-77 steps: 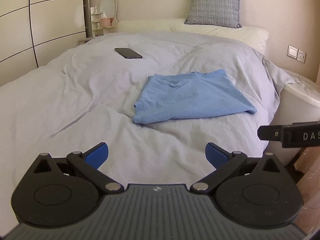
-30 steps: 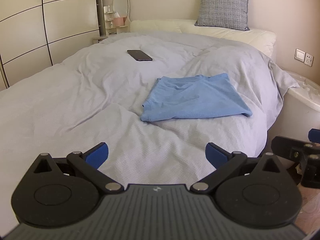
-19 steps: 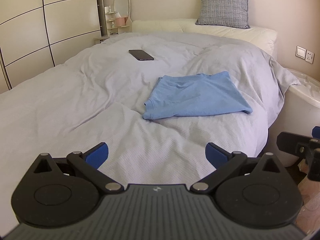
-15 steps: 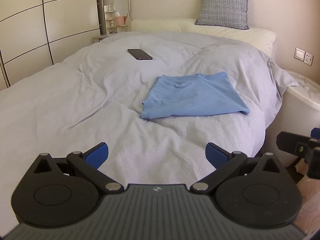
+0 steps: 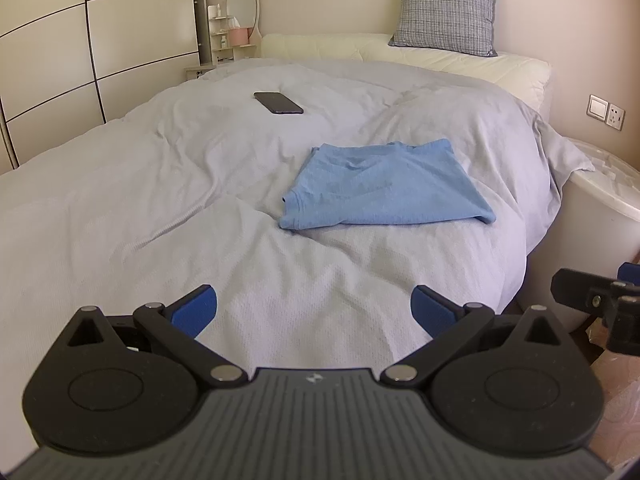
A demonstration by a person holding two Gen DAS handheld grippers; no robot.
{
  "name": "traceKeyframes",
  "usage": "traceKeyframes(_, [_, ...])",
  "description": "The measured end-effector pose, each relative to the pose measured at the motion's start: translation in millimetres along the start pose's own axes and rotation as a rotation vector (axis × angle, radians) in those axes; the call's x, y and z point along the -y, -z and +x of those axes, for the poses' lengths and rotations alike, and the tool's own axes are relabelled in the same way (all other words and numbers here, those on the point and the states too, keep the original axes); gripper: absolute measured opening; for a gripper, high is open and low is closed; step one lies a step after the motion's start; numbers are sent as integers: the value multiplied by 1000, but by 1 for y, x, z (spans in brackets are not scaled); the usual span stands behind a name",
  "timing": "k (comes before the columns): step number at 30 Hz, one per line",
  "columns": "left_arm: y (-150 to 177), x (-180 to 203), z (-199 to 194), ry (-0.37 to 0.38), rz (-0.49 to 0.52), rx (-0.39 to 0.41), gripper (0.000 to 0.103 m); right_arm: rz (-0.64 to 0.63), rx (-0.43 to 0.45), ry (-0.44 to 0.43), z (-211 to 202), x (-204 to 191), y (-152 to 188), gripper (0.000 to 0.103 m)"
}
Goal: Fold clothes
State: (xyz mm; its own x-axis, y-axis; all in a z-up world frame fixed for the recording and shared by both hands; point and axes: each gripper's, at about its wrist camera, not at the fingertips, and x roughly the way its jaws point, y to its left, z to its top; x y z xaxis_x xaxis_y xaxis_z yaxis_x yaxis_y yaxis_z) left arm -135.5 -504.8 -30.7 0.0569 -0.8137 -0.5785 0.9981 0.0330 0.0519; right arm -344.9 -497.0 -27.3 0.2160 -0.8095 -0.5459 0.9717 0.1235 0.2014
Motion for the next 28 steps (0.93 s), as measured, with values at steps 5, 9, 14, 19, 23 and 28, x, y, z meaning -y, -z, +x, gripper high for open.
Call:
traceKeyframes(5, [2, -2, -1, 7, -3, -6, 102, -14, -2, 2, 0, -3, -1, 103])
traceKeyframes(9, [1, -4, -2, 5, -7, 0, 102, -22, -3, 1, 1, -6, -2, 103])
traceKeyframes(14, [0, -6, -2, 4, -10, 5, 102, -30, -6, -2, 1, -9, -2, 103])
traceKeyframes(19, [-1, -6, -1, 4, -9, 6, 102, -31, -7, -2, 1, -9, -3, 103])
traceKeyframes(23, [-1, -6, -1, 3, -9, 6, 102, -32, -8, -1, 2, -9, -3, 103])
traceKeyframes(28, [-2, -7, -2, 1, -11, 12, 102, -32, -10, -1, 2, -9, -3, 103])
